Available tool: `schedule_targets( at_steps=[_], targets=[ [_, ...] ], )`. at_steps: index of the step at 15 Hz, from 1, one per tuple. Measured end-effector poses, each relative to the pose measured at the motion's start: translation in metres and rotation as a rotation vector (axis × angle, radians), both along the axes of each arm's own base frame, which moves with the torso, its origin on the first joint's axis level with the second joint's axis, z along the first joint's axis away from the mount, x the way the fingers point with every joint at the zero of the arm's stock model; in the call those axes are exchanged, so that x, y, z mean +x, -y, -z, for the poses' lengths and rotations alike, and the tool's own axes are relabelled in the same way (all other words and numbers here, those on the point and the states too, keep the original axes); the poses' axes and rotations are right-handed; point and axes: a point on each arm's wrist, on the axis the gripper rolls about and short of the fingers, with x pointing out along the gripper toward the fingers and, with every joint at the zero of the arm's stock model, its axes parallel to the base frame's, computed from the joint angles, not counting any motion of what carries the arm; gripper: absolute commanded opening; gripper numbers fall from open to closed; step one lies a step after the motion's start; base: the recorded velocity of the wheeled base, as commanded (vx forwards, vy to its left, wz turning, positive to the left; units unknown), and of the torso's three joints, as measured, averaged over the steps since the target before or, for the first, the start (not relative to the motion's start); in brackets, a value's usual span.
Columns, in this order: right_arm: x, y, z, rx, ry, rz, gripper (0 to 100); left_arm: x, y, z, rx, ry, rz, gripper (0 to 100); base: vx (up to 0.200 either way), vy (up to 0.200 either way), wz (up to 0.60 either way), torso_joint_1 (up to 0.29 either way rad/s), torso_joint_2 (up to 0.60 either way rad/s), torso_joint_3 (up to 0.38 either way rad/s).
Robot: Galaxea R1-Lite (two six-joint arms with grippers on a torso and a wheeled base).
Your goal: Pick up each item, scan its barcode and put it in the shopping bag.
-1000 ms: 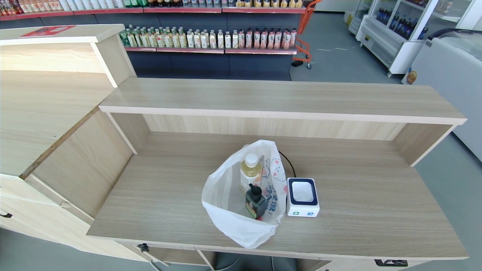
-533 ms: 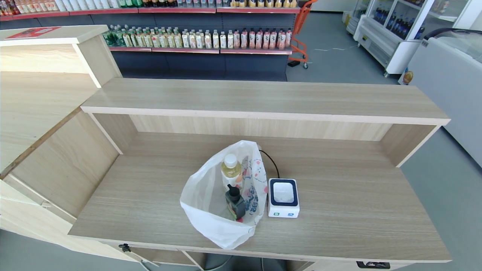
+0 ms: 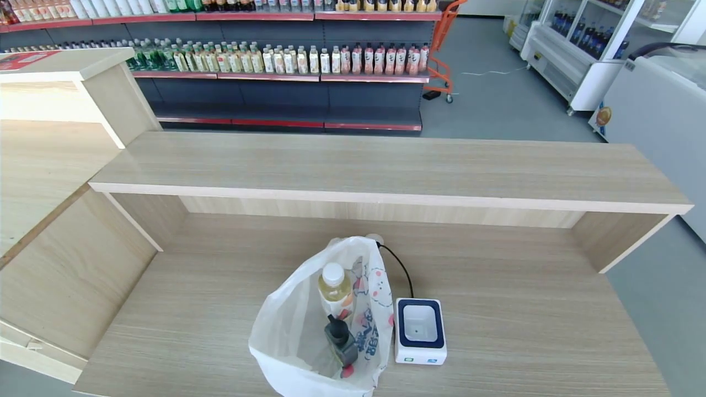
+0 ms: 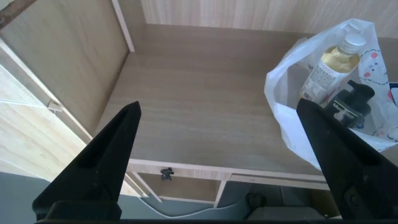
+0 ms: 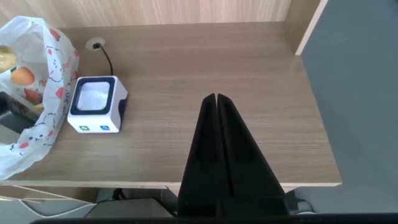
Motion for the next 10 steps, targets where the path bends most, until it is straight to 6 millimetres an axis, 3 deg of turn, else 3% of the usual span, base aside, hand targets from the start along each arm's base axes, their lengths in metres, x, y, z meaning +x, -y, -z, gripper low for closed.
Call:
schedule_targets(
  at_steps=[10],
  targets=[
    [0.0001,0.0001,0.0000,0.002,-0.001,0.000,0,0.0000,0.0000,0.0000,0.000,0.000,-0.001,100,0.000,0.000,0.00,0.000,0.00,0.000]
  ],
)
